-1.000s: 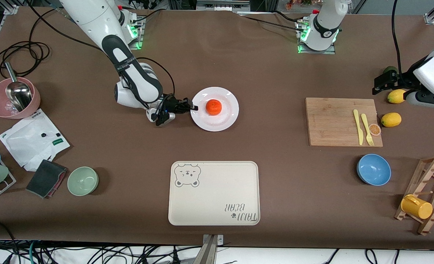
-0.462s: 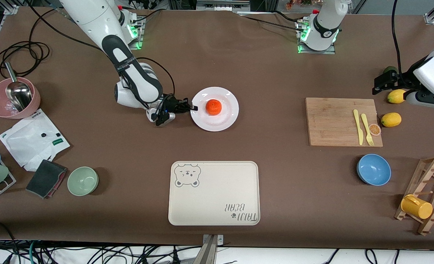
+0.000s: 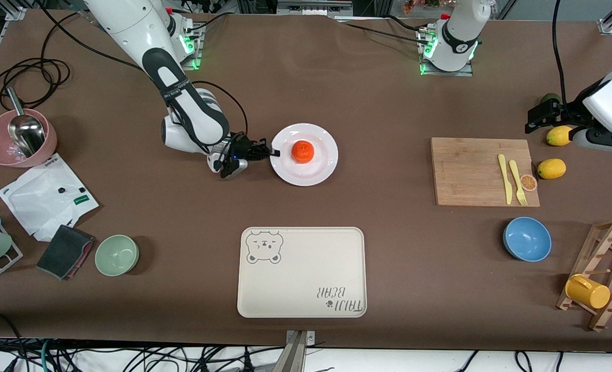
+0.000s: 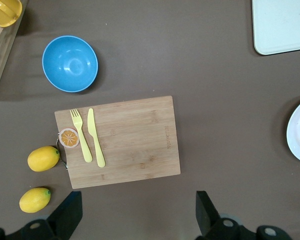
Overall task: Place orange and plate with both arms
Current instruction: 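Slide the plate with the orange onto the bear tray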
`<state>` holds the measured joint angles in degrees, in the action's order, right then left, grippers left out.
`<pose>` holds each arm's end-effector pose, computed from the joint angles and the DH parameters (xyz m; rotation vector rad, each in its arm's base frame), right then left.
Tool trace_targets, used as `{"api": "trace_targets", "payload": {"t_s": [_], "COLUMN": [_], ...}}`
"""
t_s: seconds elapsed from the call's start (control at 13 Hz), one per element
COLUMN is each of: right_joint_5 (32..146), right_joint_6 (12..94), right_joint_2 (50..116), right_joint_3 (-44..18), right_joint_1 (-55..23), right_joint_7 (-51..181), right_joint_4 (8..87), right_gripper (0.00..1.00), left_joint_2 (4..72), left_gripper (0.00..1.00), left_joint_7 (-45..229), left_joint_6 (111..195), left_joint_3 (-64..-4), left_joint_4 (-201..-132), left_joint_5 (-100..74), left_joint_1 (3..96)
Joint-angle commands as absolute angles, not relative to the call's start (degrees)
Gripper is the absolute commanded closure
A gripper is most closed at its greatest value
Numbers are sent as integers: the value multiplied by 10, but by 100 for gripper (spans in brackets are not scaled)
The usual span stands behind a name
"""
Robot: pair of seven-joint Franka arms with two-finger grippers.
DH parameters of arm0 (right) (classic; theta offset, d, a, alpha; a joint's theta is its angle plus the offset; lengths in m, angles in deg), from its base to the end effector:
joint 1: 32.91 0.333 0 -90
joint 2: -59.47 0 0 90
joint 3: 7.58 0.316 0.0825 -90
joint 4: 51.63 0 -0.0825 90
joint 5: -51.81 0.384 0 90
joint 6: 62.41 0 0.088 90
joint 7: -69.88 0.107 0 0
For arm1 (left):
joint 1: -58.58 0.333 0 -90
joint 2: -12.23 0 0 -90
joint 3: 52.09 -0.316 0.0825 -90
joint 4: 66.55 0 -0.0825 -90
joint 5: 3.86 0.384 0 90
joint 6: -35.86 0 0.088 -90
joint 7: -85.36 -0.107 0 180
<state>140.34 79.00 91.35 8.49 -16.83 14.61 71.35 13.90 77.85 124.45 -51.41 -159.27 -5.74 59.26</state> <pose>0.4524 0.2913 0.1312 -2.2259 -0.0810 0.0596 0.5576 -0.0035 0.5840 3.0915 -0.2016 -0.1532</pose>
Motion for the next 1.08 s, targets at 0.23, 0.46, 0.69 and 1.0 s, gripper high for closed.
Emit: {"api": "trace_targets", "payload": {"t_s": [0.23, 0.46, 0.69, 1.0], "right_joint_5": [1419, 1412, 1408, 1330], "right_joint_6": [801, 785, 765, 765], "right_joint_2": [964, 987, 1072, 1191], "right_joint_3": [81, 81, 81, 77], "right_joint_1": [-180, -193, -207, -207], "right_joint_7": [214, 284, 294, 404], "right_joint_4": [597, 509, 392, 194], "right_gripper": [100, 100, 100, 100], "left_joint_2": [132, 132, 132, 132], "left_gripper": [0, 0, 0, 0], "left_joint_7": [773, 773, 773, 773], "left_joint_6": [1235, 1235, 1235, 1235], "left_joint_3": [-517, -517, -517, -517], "left_joint_4": [-1590, -1590, -1590, -1590], "left_joint_5": [-58, -58, -58, -58], "left_joint_1": [589, 589, 589, 589]}}
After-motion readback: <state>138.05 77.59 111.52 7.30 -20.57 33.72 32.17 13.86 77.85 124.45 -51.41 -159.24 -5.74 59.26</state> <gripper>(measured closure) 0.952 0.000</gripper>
